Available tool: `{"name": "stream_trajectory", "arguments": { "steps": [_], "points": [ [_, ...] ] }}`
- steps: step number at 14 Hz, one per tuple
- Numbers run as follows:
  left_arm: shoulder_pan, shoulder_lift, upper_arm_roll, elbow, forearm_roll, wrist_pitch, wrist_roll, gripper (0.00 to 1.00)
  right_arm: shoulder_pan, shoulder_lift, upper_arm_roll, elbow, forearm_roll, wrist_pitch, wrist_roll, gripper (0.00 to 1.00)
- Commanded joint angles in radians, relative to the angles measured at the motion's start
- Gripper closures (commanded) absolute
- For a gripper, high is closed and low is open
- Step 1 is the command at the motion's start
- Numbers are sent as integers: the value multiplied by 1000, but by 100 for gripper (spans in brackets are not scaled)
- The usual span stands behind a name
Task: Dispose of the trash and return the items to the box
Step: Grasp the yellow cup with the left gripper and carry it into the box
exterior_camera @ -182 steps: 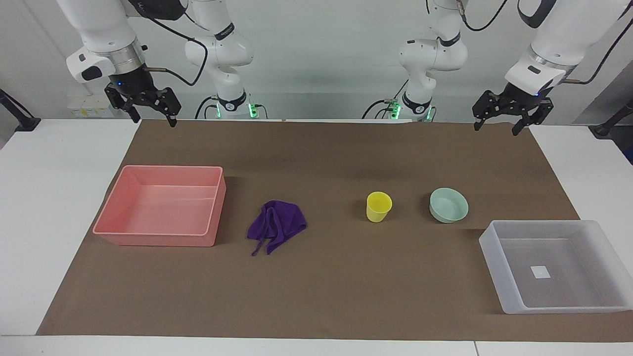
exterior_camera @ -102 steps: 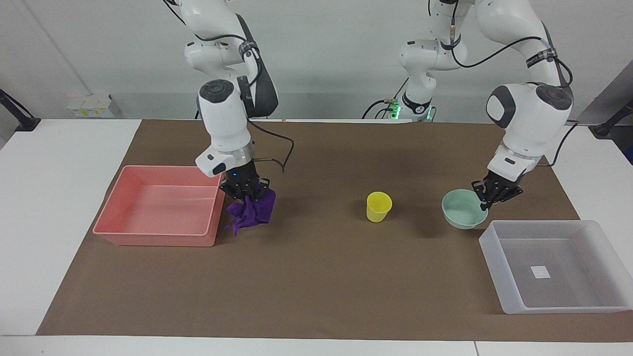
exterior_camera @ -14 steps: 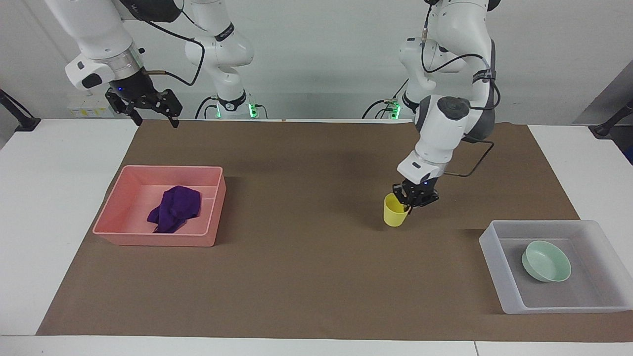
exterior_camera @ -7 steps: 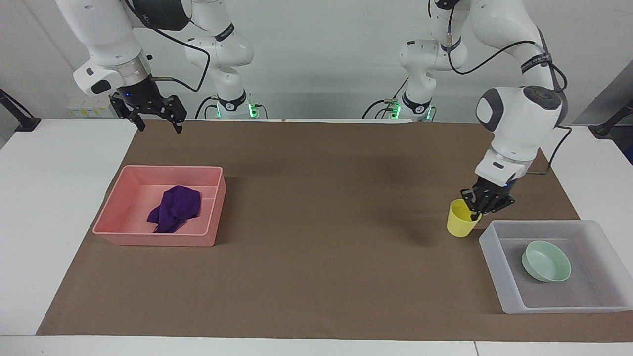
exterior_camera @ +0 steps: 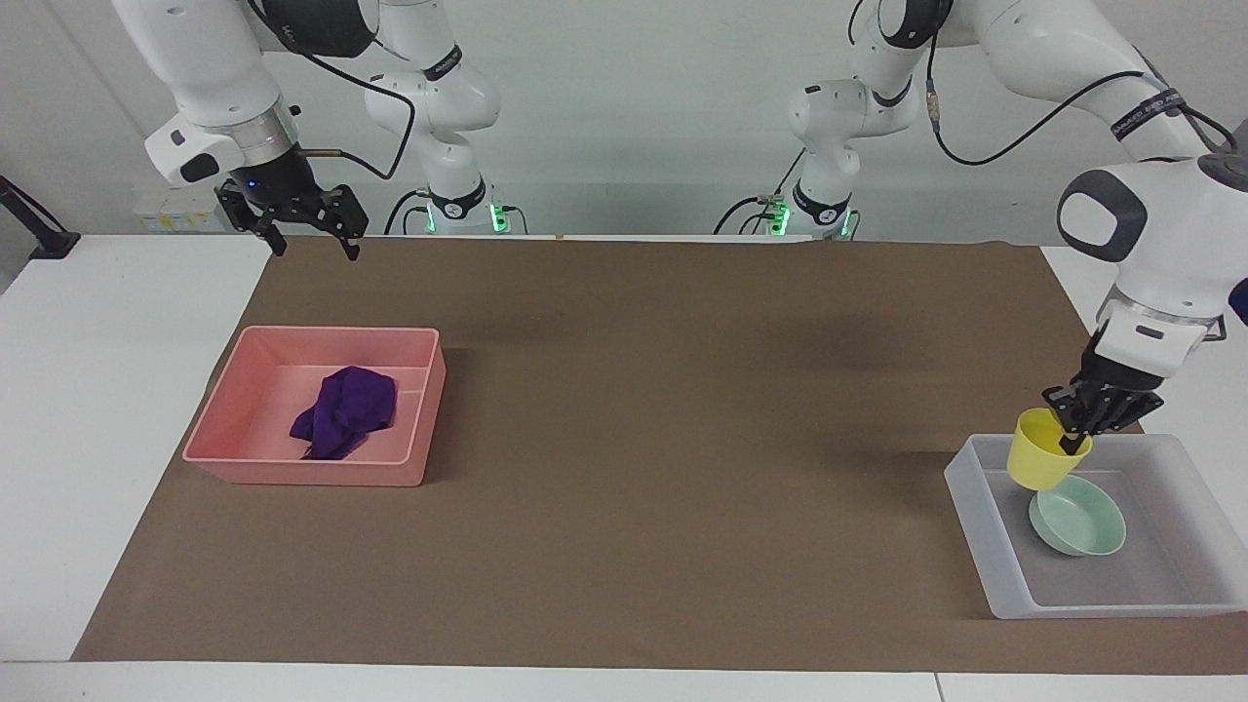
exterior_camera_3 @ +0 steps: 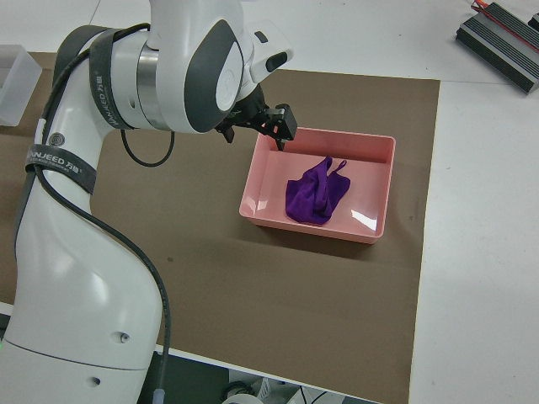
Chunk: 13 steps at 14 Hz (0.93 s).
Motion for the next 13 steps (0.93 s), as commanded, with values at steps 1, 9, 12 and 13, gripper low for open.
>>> {"name": "stream_trajectory", "arguments": {
  "steps": [1, 9, 12, 13],
  "points": [
    [45, 113, -11, 163, 10, -54, 36, 100, -6, -27, 2, -32, 3, 13, -24, 0],
    [184, 296, -52, 275, 5, -55, 132, 100, 0, -27, 5, -29, 4, 13, -25, 0],
    [189, 299, -52, 240, -2, -52, 131, 100, -3, -27, 17, -27, 4, -1, -21, 0],
    [191, 298, -51, 218, -14, -34, 131, 100, -3, -27, 17, -27, 6, -12, -21, 0]
  ]
}}
